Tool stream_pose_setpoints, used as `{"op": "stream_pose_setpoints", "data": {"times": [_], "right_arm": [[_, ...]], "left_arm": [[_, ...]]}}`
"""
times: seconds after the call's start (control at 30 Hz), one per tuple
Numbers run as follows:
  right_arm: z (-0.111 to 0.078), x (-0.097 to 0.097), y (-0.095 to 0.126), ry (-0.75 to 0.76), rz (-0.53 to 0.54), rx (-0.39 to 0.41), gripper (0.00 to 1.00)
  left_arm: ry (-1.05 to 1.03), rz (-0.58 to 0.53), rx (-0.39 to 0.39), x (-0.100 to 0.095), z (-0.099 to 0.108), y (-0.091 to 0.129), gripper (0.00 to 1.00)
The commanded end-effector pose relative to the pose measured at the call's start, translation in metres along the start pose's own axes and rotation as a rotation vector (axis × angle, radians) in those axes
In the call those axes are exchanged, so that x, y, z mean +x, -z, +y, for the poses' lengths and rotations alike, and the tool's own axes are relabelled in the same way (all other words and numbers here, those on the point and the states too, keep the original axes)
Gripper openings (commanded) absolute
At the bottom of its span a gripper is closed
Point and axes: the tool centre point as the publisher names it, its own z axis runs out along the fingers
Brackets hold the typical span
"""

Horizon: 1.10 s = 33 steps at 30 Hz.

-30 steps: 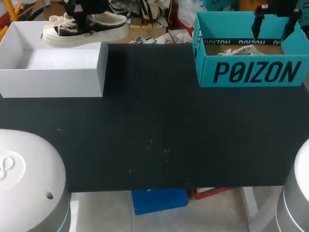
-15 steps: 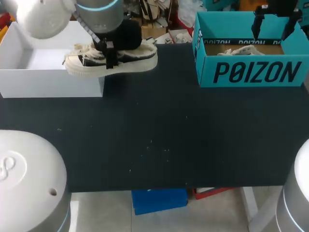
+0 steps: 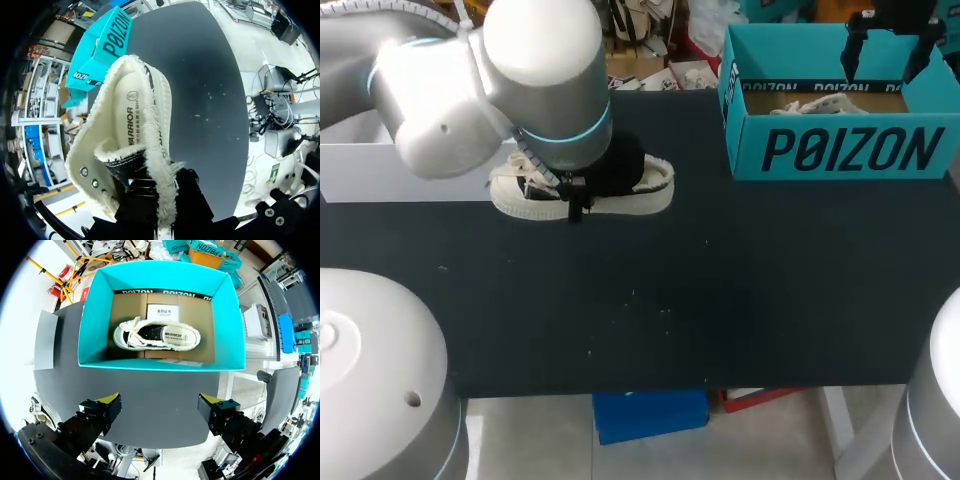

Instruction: Take the shoe out of the shoebox, open the shoe tongue, remove and reinsert the insole, then place the shoe into the shoebox

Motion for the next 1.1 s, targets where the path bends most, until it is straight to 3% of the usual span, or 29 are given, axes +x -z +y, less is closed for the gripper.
{"op": "stream_pose_setpoints", "data": {"times": [0.03,0.37,0.8,1.1], "right_arm": [[0.000,0.000,0.000,0.000,0.000,0.000,1.00],[0.000,0.000,0.000,0.000,0.000,0.000,1.00],[0.000,0.000,0.000,0.000,0.000,0.000,1.00],[0.000,0.000,0.000,0.000,0.000,0.000,1.00]], "left_arm": [[-0.021,0.004,-0.007,0.013,-0.019,-0.024,0.00],[-0.025,0.040,-0.014,0.051,-0.035,-0.063,0.00],[0.022,0.047,-0.014,0.059,-0.046,-0.110,0.00],[0.022,0.053,-0.022,0.068,-0.052,-0.132,0.00]]}}
